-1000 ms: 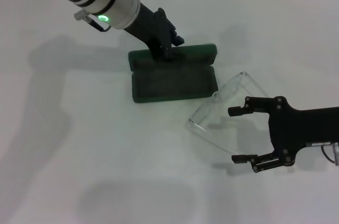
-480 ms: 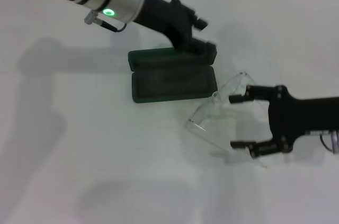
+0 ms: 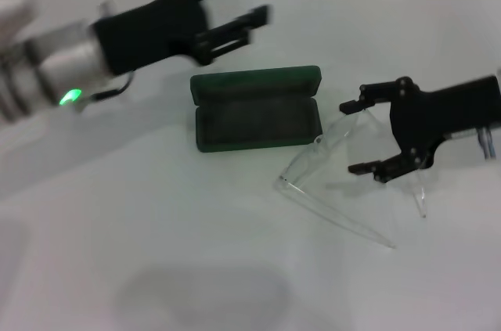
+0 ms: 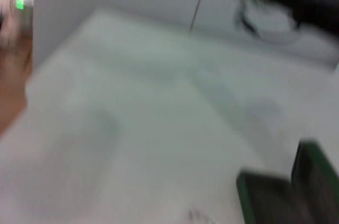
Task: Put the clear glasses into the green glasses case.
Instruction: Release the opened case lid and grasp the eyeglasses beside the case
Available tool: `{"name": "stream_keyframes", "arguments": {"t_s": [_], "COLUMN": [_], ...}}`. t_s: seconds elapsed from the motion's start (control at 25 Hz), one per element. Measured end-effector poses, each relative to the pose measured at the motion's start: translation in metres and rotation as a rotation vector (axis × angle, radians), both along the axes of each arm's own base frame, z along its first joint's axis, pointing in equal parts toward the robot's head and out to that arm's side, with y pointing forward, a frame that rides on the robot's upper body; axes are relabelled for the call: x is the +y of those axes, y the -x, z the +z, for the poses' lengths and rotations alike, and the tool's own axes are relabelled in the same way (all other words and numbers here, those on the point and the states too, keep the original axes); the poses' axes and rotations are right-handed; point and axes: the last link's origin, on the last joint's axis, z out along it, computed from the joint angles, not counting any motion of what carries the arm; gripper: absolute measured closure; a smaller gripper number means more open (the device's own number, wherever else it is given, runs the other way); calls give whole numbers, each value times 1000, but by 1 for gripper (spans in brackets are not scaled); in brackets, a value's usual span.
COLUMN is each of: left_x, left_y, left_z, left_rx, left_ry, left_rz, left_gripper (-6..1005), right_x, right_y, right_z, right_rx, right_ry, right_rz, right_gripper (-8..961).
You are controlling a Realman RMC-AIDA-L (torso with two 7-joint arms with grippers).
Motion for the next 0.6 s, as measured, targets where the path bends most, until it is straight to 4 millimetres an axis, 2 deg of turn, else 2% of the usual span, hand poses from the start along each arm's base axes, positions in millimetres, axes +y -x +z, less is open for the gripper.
{"name": "stream_keyframes", "arguments": {"t_s": [0.16,0.2,0.28,0.44,0.6], "left_x": [-34,-40,-52,-64,-68], "left_y": [40,47,59,70,72], "left_z": [8,9,9,9,6], "left_rx": [-124,-137,-158,-177,-186], "left_ry": [-155,-182,-223,-249,-247], "left_rz": [85,104,137,174,188], "left_gripper": [418,418,418,419,419], "right_x": [20,28,35,44,45], "right_y": [24,36,47,65,83], "right_z": [5,7,6,-3,-27], "right_rx": [-177,-250,-317,-440,-532], "right_ry": [-34,-43,-46,-43,-14], "right_rz": [56,79,107,167,237], "right_gripper": [172,172,173,174,176]}}
